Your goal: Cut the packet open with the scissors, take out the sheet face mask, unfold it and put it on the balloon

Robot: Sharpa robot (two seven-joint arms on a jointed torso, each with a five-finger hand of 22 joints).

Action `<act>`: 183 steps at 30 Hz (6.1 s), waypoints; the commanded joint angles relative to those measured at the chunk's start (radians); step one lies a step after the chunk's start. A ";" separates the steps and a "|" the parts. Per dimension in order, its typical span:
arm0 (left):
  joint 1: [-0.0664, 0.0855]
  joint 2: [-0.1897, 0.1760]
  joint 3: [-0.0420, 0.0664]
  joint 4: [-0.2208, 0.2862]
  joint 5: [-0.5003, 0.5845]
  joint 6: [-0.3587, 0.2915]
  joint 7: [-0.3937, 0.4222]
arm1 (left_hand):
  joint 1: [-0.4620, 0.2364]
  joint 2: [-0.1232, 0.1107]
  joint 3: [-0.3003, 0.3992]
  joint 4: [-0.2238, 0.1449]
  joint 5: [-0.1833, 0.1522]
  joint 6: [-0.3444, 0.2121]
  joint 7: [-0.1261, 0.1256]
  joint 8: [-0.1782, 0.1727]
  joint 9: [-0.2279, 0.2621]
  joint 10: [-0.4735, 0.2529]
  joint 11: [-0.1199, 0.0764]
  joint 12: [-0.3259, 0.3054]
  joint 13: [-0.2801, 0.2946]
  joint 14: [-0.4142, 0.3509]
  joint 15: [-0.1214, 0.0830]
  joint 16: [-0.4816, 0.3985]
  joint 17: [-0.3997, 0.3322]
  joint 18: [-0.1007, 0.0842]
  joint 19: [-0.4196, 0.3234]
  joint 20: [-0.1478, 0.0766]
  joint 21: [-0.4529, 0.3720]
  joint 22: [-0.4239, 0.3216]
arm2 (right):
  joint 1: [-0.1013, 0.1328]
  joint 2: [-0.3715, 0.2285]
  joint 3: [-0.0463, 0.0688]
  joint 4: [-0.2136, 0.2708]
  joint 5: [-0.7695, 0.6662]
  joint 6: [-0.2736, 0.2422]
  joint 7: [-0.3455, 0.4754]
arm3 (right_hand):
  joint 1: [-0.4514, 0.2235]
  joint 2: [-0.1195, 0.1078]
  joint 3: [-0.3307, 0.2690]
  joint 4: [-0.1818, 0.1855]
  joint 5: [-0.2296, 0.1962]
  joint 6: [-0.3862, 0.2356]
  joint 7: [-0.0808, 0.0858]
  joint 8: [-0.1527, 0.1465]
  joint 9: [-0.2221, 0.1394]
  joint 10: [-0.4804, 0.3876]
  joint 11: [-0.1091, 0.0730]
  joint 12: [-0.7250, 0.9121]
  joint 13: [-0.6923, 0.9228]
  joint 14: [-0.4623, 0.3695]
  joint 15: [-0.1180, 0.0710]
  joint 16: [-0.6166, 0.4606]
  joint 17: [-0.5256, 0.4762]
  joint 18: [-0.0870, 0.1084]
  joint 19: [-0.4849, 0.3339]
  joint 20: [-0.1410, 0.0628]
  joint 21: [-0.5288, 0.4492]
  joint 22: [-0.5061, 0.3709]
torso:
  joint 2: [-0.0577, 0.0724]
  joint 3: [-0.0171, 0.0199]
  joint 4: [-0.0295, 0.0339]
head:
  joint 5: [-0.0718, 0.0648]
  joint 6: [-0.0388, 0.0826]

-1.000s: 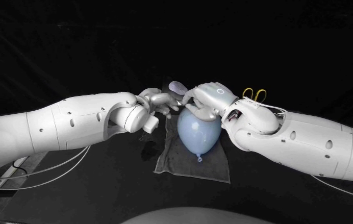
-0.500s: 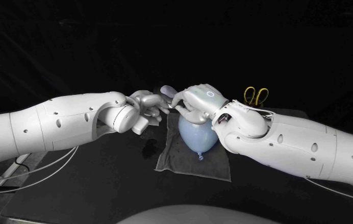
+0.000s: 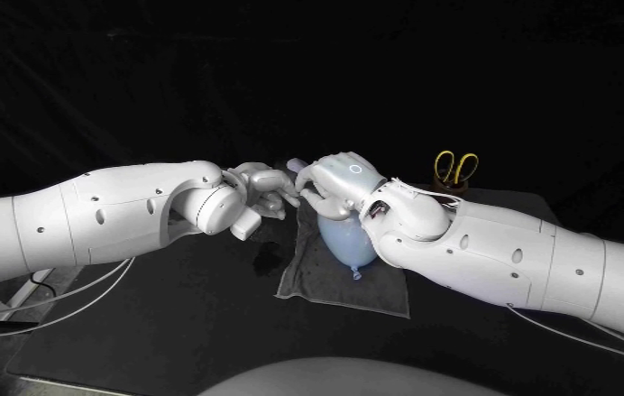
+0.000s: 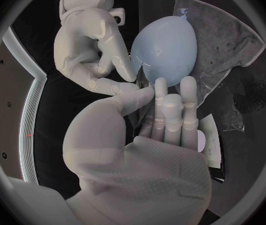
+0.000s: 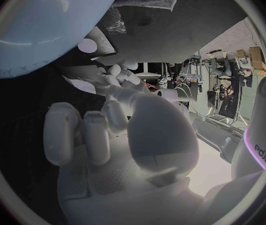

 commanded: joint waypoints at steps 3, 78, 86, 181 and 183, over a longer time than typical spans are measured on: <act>0.001 0.003 0.002 0.005 -0.007 0.031 -0.004 | -0.014 0.001 0.006 -0.008 0.005 0.031 0.017 0.023 0.020 0.009 -0.001 -0.008 0.001 0.006 -0.001 0.006 0.001 0.009 0.002 -0.003 0.006 0.000 | -0.006 0.004 -0.001 -0.003 -0.009 0.045 0.018 | -0.002 0.011 0.005 0.001 -0.004 -0.005 0.002 -0.007 -0.002 0.000 0.005 -0.002 0.002 0.090 0.003 0.002 0.197 -0.013 0.031 0.001 -0.003 0.186 | -0.001 -0.0002 -0.0016 | 0.004 -0.004; 0.001 0.005 0.002 -0.012 -0.013 0.046 -0.014 | -0.053 0.008 0.046 -0.044 0.053 0.046 0.013 0.020 0.022 0.028 -0.006 -0.020 0.005 0.020 -0.007 0.021 0.019 0.008 0.006 -0.013 0.029 0.015 | -0.023 -0.084 -0.003 0.093 -0.060 -0.088 -0.128 | -0.026 0.046 0.024 0.000 0.006 -0.027 -0.005 -0.083 -0.028 0.120 -0.002 0.220 0.181 0.099 -0.003 0.023 0.228 -0.031 0.065 -0.003 0.083 0.222 | -0.001 0.0004 -0.0028 | 0.005 -0.020; 0.001 0.007 0.002 -0.012 -0.014 0.054 -0.015 | -0.061 0.009 0.050 -0.050 0.065 0.048 0.012 0.019 0.022 0.029 -0.006 -0.021 0.006 0.021 -0.008 0.023 0.022 0.008 0.005 -0.014 0.034 0.018 | -0.022 -0.065 -0.003 0.073 -0.060 -0.044 -0.112 | -0.025 0.044 0.028 -0.005 0.005 -0.021 -0.003 -0.083 -0.027 0.115 0.001 0.213 0.176 0.098 0.000 0.022 0.226 -0.030 0.062 -0.001 0.076 0.220 | -0.001 0.0010 -0.0017 | 0.005 -0.021; 0.001 0.025 0.002 -0.029 -0.037 0.073 -0.013 | -0.067 0.019 0.053 -0.052 0.068 0.046 0.013 0.016 0.021 0.026 -0.005 -0.024 0.008 0.011 -0.008 0.014 0.009 0.008 0.000 -0.014 0.040 0.023 | -0.021 -0.079 -0.004 0.145 -0.070 0.012 -0.139 | -0.022 -0.030 -0.004 -0.065 -0.003 0.071 0.004 -0.085 -0.024 0.107 0.009 0.202 0.172 0.097 0.008 0.020 0.222 -0.027 0.058 0.010 0.065 0.218 | -0.002 -0.0002 -0.0024 | 0.005 -0.025; 0.001 0.026 0.002 -0.028 -0.037 0.074 -0.013 | -0.067 0.019 0.053 -0.052 0.068 0.046 0.013 0.016 0.021 0.026 -0.005 -0.024 0.008 0.011 -0.008 0.014 0.009 0.008 0.000 -0.014 0.040 0.023 | -0.023 -0.072 -0.004 0.135 -0.069 0.014 -0.140 | -0.024 -0.028 -0.005 -0.063 -0.003 0.069 0.004 -0.087 -0.024 0.107 0.009 0.201 0.172 0.096 0.008 0.020 0.221 -0.027 0.057 0.010 0.064 0.218 | -0.001 0.0000 -0.0020 | 0.006 -0.024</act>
